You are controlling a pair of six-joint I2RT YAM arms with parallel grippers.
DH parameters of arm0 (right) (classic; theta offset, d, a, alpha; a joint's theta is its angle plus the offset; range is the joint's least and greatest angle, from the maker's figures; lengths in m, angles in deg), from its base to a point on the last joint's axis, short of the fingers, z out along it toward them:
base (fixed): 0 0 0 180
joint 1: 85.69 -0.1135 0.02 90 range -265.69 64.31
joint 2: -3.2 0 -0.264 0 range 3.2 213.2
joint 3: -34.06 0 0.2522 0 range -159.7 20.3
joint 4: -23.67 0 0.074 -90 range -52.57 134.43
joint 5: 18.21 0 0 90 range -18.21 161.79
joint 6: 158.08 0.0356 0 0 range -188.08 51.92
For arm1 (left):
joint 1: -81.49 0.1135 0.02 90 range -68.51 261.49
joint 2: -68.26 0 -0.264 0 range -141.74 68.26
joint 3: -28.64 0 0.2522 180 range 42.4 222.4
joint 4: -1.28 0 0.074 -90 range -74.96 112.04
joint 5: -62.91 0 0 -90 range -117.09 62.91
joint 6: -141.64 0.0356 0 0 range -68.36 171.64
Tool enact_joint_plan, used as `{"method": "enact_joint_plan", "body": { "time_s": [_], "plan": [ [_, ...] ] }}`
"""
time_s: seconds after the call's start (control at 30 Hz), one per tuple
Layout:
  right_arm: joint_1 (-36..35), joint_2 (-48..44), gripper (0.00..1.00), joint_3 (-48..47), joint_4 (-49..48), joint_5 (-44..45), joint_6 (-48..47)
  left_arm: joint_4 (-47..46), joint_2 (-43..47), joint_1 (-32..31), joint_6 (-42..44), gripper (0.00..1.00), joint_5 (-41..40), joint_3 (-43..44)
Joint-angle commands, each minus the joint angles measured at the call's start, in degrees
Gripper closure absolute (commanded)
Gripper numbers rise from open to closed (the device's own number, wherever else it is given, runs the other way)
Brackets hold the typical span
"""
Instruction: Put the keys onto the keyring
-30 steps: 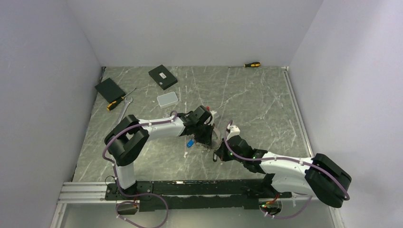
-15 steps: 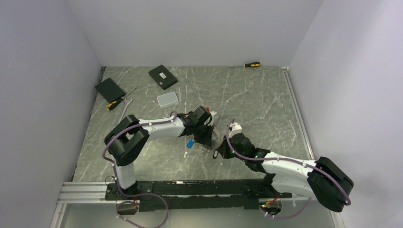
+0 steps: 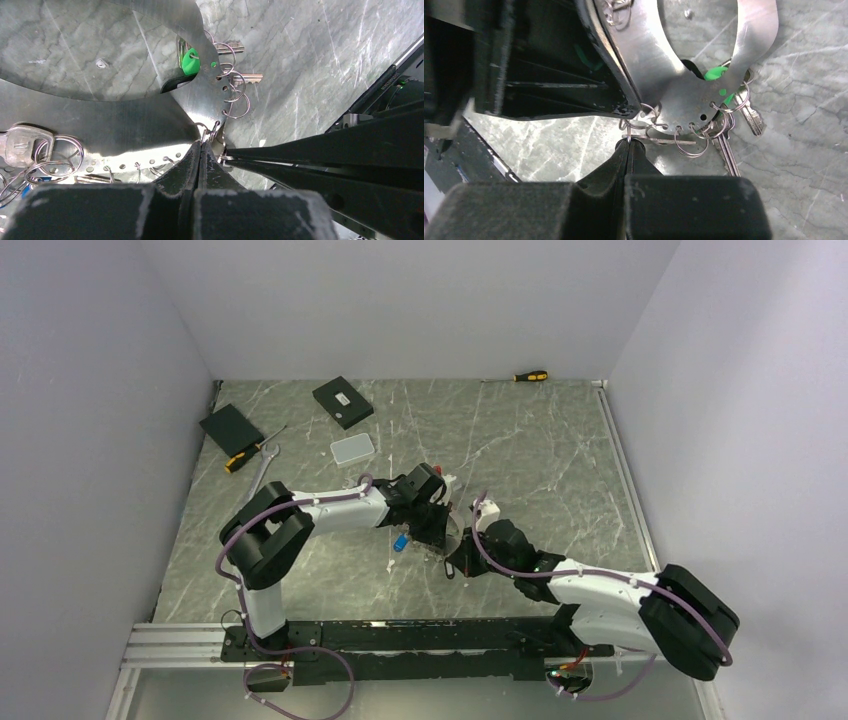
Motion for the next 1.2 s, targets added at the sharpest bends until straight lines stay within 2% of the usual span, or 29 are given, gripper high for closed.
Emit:
{"method": "enact_joint_plan", "body": {
  "time_s": [0.0, 0.37, 0.8, 1.17],
  "plan": [
    [0.2, 2.8, 1.0, -0.7, -3.3, -1.4, 0.1, -1.3, 3.3, 0.0, 0.9, 1.0, 1.7, 0.9],
    [0.6, 0.9, 1.0, -1.5, 0.4, 1.1, -1.8, -3.4, 5.3, 2.4, -1.6, 1.0, 9.3, -0.9],
    [1.3, -5.1, 1.0, -0.4, 1.3, 0.0, -3.3, -3.5, 4.4, 2.7, -2.1, 1.0, 9.5, -1.1],
    [1.3, -4.5, 1.0, -0.3, 0.9, 0.2, -3.7, -3.3, 4.8, 2.8, -2.5, 1.0, 10.5, -0.7]
  ]
}}
